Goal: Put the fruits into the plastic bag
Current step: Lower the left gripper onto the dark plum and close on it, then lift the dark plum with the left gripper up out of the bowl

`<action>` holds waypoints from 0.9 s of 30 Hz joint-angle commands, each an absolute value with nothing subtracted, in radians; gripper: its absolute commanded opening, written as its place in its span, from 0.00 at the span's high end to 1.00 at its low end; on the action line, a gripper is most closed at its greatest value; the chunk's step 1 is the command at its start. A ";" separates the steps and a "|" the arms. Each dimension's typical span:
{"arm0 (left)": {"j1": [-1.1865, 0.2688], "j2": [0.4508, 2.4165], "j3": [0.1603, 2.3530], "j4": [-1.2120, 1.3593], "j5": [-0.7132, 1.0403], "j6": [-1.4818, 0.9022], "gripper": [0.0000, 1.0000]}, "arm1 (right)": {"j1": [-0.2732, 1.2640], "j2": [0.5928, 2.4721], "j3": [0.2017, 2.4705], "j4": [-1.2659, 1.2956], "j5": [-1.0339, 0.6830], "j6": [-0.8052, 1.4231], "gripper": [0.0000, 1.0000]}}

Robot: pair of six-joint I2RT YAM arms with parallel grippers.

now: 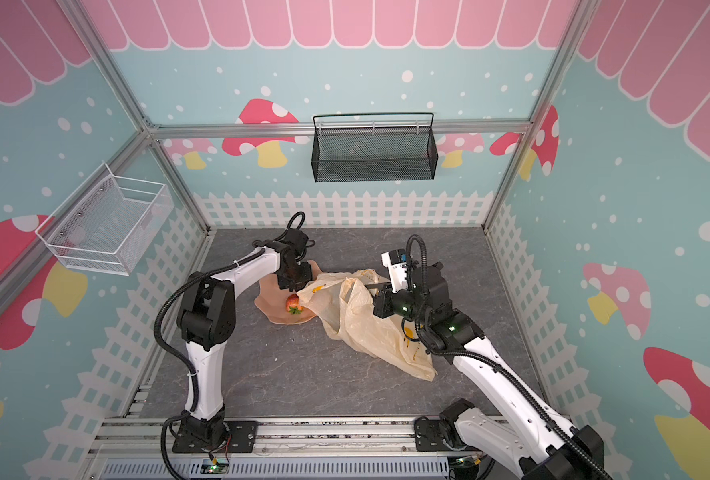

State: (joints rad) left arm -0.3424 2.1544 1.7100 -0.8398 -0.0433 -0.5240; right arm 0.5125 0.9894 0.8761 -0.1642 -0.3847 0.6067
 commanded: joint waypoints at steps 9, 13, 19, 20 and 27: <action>-0.319 2.152 1.702 -0.830 -0.019 -0.513 0.51 | 0.518 0.977 0.861 -0.139 -0.390 0.604 1.00; -0.310 2.111 1.677 -0.813 0.009 -0.499 0.58 | 0.518 0.980 0.862 -0.139 -0.391 0.604 1.00; -0.300 1.995 1.665 -0.803 -0.004 -0.464 0.59 | 0.518 0.988 0.869 -0.141 -0.393 0.597 1.00; -0.294 1.972 1.665 -0.805 -0.002 -0.459 0.60 | 0.518 0.988 0.870 -0.142 -0.393 0.597 1.00; -0.256 1.806 1.690 -0.794 0.015 -0.397 0.62 | 0.518 0.988 0.871 -0.143 -0.389 0.595 1.00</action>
